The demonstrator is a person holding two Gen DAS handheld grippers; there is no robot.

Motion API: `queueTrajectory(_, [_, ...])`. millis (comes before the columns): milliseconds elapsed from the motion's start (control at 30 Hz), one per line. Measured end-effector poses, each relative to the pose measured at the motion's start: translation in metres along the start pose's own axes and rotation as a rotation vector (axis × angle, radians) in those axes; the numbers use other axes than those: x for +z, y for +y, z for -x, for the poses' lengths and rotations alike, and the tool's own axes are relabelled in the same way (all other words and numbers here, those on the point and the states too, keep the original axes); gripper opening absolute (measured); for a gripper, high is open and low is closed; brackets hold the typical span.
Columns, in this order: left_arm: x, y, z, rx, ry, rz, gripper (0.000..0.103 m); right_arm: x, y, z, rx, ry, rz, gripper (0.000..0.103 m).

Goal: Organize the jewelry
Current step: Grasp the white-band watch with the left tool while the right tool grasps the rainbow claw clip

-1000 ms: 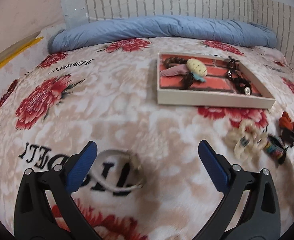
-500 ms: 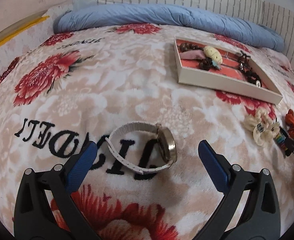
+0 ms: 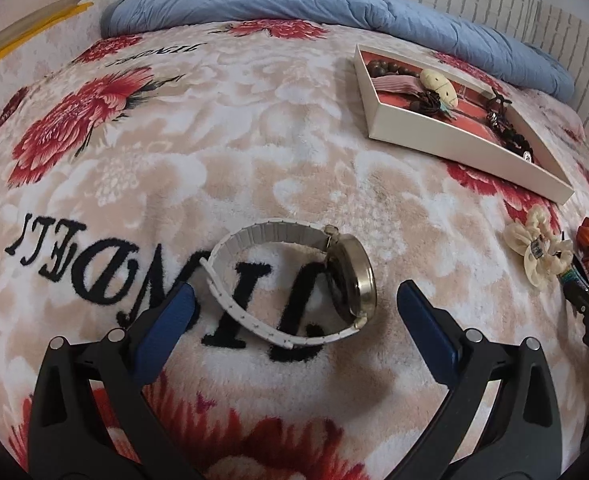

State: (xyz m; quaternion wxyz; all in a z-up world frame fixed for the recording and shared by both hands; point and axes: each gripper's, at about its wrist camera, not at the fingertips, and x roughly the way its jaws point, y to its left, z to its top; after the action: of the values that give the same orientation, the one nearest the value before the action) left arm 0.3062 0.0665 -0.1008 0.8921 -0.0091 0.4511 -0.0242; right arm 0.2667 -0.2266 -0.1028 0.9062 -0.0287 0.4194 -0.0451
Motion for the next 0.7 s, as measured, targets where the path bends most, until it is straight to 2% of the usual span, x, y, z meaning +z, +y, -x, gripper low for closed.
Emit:
queueTrajectory(167, [0.0055,-0.0065,-0.0058,0.028,0.004,-0.04,0.098,0.0003,-0.0024,-0.0042,0.027,0.014,-0.013,0.07])
queueTrajectory(467, [0.0094,-0.0056,-0.0097,0.014,0.007,-0.049,0.096,0.0007,0.0007,-0.0059,0.036,0.019,-0.003,0.06])
queueTrajectory(633, [0.0098,-0.0004,-0.0072,0.014,-0.01,-0.015,0.082,0.0008,0.0006,-0.0051,0.035,0.02,-0.001,0.054])
queueTrajectory(700, [0.0098,0.0022,-0.0071,0.009,-0.011,-0.003,0.08,0.0006,0.0005,-0.0046,0.034,0.018,0.001,0.054])
